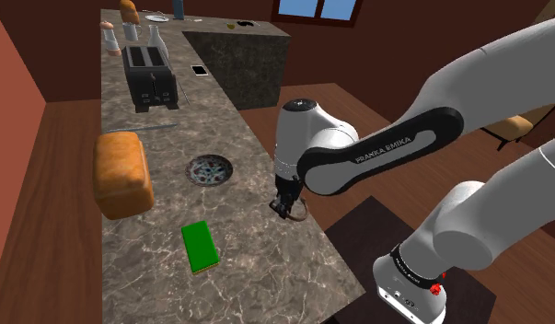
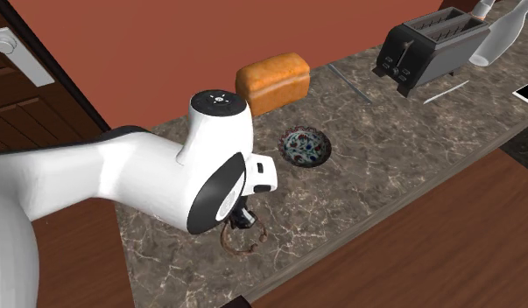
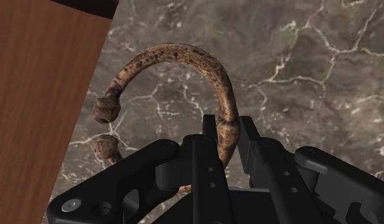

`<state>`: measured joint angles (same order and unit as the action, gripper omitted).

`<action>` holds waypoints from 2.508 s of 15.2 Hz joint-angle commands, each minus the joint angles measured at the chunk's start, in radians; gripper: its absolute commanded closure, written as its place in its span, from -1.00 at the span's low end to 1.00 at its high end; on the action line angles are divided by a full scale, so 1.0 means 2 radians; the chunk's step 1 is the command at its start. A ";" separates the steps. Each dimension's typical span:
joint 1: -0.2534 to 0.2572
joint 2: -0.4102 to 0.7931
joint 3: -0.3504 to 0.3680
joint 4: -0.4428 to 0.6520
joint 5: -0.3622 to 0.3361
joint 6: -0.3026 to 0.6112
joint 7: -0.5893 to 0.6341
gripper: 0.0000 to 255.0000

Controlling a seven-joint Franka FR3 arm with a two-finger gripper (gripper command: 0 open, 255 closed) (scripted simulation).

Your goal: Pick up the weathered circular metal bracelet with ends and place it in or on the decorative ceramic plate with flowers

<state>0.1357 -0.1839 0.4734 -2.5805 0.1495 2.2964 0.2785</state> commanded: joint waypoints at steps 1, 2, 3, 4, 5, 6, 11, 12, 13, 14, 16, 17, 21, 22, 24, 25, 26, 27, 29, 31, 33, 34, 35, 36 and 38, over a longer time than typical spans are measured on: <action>0.001 -0.012 -0.003 0.005 0.004 -0.017 -0.004 1.00; 0.001 -0.018 -0.004 0.008 0.006 -0.025 -0.006 1.00; -0.004 0.002 -0.003 0.027 -0.006 -0.026 0.000 1.00; -0.010 0.022 -0.002 0.048 -0.018 -0.027 0.005 1.00; -0.014 0.042 -0.002 0.068 -0.030 -0.029 0.011 1.00; -0.017 0.062 -0.002 0.090 -0.042 -0.032 0.017 1.00; -0.021 0.158 -0.007 0.202 -0.096 -0.058 0.044 1.00; -0.020 0.177 -0.009 0.226 -0.106 -0.066 0.048 1.00; -0.018 0.196 -0.011 0.250 -0.115 -0.073 0.052 1.00; -0.015 0.215 -0.014 0.276 -0.124 -0.082 0.056 1.00; -0.008 0.252 -0.019 0.328 -0.139 -0.100 0.061 1.00; -0.004 0.272 -0.022 0.356 -0.146 -0.110 0.063 1.00; 0.016 0.351 -0.034 0.477 -0.170 -0.157 0.066 1.00; 0.022 0.372 -0.038 0.511 -0.175 -0.170 0.066 1.00; 0.036 0.416 -0.044 0.585 -0.184 -0.200 0.063 1.00; 0.044 0.440 -0.048 0.627 -0.189 -0.217 0.061 1.00; 0.053 0.467 -0.051 0.672 -0.193 -0.236 0.058 1.00; 0.063 0.496 -0.055 0.724 -0.197 -0.258 0.054 1.00; 0.076 0.530 -0.060 0.787 -0.200 -0.285 0.049 1.00; 0.075 0.533 -0.061 0.778 -0.201 -0.273 0.050 1.00; 0.074 0.537 -0.062 0.771 -0.202 -0.263 0.050 1.00; 0.074 0.539 -0.062 0.767 -0.203 -0.257 0.051 1.00; 0.073 0.541 -0.062 0.764 -0.203 -0.252 0.051 1.00; 0.073 0.543 -0.063 0.761 -0.204 -0.247 0.052 1.00; 0.073 0.547 -0.064 0.755 -0.205 -0.237 0.052 1.00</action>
<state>0.2817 0.9088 0.3466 -1.0603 -0.2598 1.8104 0.3815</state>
